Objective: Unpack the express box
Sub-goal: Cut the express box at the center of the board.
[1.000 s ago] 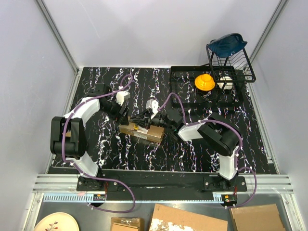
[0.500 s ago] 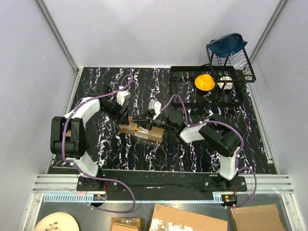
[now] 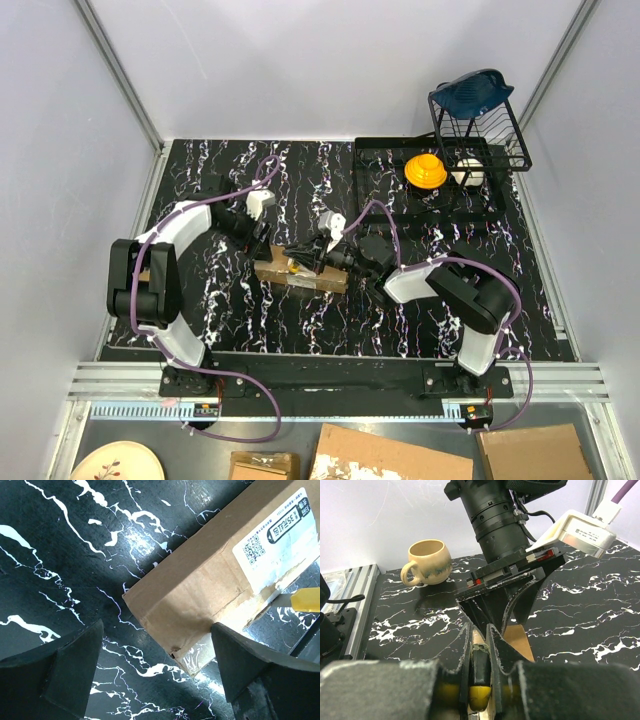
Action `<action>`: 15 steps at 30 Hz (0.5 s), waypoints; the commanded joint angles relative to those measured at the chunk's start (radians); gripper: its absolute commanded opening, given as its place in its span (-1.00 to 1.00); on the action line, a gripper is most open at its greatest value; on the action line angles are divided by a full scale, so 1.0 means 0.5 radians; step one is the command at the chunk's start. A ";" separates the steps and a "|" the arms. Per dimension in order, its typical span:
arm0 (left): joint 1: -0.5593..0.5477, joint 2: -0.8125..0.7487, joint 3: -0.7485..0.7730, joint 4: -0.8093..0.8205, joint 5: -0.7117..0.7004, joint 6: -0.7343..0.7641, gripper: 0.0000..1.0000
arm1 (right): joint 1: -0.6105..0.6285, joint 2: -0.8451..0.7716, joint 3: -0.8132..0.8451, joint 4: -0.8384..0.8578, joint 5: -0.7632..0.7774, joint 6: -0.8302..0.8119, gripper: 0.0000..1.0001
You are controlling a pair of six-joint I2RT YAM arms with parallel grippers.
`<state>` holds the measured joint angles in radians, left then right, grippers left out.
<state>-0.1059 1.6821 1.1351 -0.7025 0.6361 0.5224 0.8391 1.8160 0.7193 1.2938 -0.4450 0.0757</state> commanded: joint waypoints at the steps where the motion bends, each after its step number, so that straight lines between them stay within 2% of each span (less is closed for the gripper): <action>1: 0.034 -0.078 0.107 -0.088 -0.091 0.121 0.82 | -0.040 0.031 0.000 -0.004 -0.030 0.076 -1.00; 5: 0.034 -0.112 0.196 -0.300 0.050 0.182 0.82 | -0.055 0.071 0.065 -0.001 -0.064 0.112 -1.00; 7: 0.037 -0.131 0.221 -0.401 0.114 0.222 0.98 | -0.058 0.080 0.083 0.002 -0.076 0.128 -1.00; 9: 0.034 -0.134 0.230 -0.436 0.148 0.247 0.98 | -0.061 0.092 0.095 0.002 -0.083 0.140 -1.00; 11: 0.006 -0.131 0.194 -0.421 0.133 0.253 0.98 | -0.064 0.105 0.108 0.008 -0.098 0.152 -1.00; 15: -0.024 -0.097 0.101 -0.231 -0.088 0.155 0.98 | -0.064 0.111 0.135 0.014 -0.122 0.177 -1.00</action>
<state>-0.1036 1.6527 1.2057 -0.8768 0.6460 0.6044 0.8127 1.8507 0.7567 1.2968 -0.4812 0.1478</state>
